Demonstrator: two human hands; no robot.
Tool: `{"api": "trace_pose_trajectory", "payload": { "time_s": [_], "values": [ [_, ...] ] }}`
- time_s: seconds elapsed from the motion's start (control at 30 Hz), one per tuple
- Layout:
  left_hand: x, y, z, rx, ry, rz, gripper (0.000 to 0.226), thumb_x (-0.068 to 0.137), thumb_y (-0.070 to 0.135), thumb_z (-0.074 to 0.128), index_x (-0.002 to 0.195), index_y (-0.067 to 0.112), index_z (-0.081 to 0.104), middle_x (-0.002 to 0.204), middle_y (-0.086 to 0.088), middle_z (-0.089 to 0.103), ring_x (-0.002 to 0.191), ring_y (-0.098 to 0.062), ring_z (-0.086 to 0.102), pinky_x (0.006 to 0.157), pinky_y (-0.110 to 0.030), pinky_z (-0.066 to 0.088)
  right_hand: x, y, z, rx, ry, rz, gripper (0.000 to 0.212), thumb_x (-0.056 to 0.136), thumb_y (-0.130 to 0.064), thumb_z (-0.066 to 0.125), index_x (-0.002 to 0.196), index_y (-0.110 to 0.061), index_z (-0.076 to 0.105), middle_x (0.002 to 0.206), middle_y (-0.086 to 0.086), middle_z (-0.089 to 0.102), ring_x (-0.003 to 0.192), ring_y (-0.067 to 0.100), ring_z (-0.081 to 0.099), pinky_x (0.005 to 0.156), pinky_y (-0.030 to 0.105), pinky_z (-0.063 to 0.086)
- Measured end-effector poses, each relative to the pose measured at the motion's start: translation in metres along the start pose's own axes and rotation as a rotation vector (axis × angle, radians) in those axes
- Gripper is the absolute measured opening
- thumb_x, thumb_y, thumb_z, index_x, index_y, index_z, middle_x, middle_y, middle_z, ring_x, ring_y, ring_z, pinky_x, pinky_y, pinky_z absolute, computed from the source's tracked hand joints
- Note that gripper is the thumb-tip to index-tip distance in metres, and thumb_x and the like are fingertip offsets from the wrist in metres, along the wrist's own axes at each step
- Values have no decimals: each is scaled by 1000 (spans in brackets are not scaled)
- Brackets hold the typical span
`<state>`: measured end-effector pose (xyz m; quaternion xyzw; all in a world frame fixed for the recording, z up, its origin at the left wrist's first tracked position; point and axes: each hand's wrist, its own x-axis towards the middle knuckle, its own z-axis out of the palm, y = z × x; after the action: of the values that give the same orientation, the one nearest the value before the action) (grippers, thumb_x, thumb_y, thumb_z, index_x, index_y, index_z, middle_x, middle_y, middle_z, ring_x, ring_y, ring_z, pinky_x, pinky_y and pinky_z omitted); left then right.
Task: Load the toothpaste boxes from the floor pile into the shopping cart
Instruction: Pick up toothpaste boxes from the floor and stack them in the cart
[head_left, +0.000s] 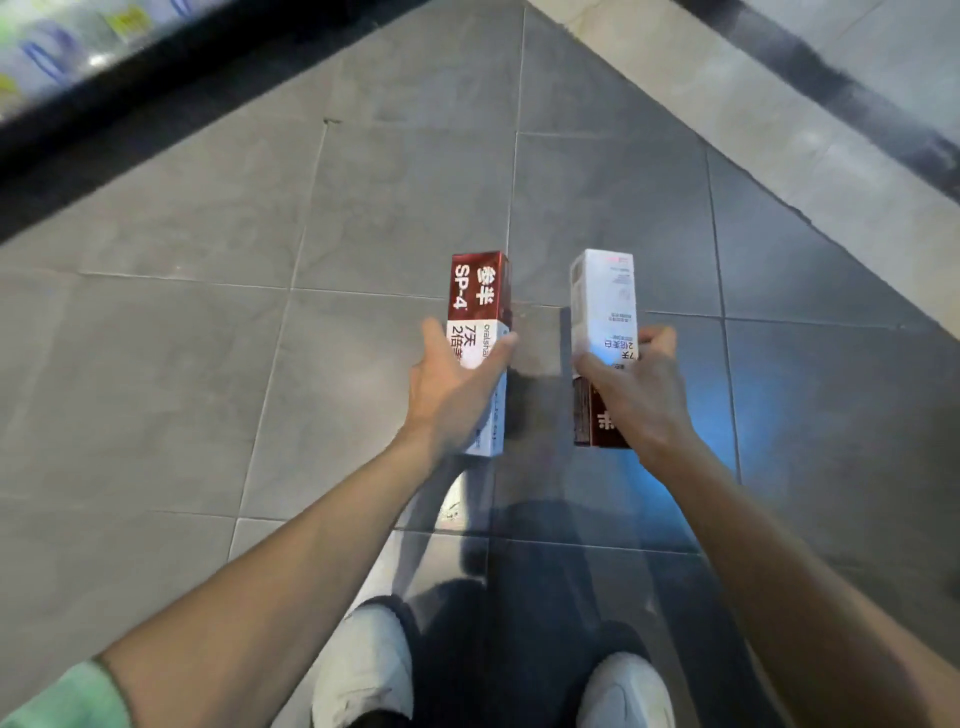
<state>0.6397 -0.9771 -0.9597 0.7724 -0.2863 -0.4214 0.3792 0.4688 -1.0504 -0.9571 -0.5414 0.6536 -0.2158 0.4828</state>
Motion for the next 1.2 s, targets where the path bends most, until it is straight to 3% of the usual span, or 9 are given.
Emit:
{"api": "trace_pose_trajectory", "payload": {
  "time_s": [0.2,0.33,0.53,0.67,0.77,0.83,0.93,1.0,1.2],
  "values": [
    [-41,106,-56,-201,-39,-9,55,81,70,64,110,26,45,107,5,68,102,-16,69,95,-50,55,-65,-119,-42,173,-186,-35,53,86,-18,78,125,-24,43,98,-14,69,77,-1,70,68,22,55],
    [-105,199,-108,-260,-32,-58,81,64,81,68,121,25,52,114,2,72,103,-19,72,95,-51,56,-127,-224,-80,233,-206,-35,55,85,-22,79,125,-29,43,104,-12,68,89,9,73,80,35,60],
    [-221,371,-207,-356,22,-40,38,90,47,71,113,25,51,107,2,73,94,-15,73,85,-38,59,-232,-412,-147,255,-260,-75,57,84,-23,81,127,-25,45,107,-11,68,86,3,72,75,29,60],
    [-292,462,-265,-388,150,14,50,80,55,75,113,25,53,106,6,74,97,-12,72,89,-39,58,-297,-519,-185,365,-323,-126,46,81,-15,83,117,-25,55,99,-9,76,88,10,74,73,28,60],
    [-347,513,-304,-395,281,31,37,85,48,76,108,30,53,103,11,72,91,-4,72,85,-34,58,-346,-579,-205,400,-419,-159,46,82,-13,83,116,-23,53,102,-5,76,92,16,75,76,33,61],
    [-385,540,-329,-406,349,40,40,83,51,76,107,32,51,102,14,71,87,1,71,80,-29,56,-377,-611,-214,379,-478,-191,52,81,-15,83,120,-24,50,109,-2,73,94,14,74,82,35,60],
    [-439,560,-366,-471,436,33,58,71,66,77,111,33,51,105,9,73,93,-10,73,85,-41,59,-419,-647,-216,313,-620,-265,56,83,-22,82,126,-27,48,114,-5,71,96,11,73,82,32,57],
    [-474,563,-394,-504,513,27,58,74,65,77,112,31,50,108,5,73,94,-12,73,87,-41,59,-449,-668,-207,251,-728,-316,55,84,-23,81,127,-28,48,115,-5,71,97,10,73,81,31,57],
    [-575,534,-477,-627,842,-16,38,87,44,72,113,25,50,105,7,72,81,1,72,64,-17,53,-559,-705,-145,113,-1041,-479,57,86,-22,80,131,-25,46,120,-9,68,103,5,70,80,20,57]
  ]
}}
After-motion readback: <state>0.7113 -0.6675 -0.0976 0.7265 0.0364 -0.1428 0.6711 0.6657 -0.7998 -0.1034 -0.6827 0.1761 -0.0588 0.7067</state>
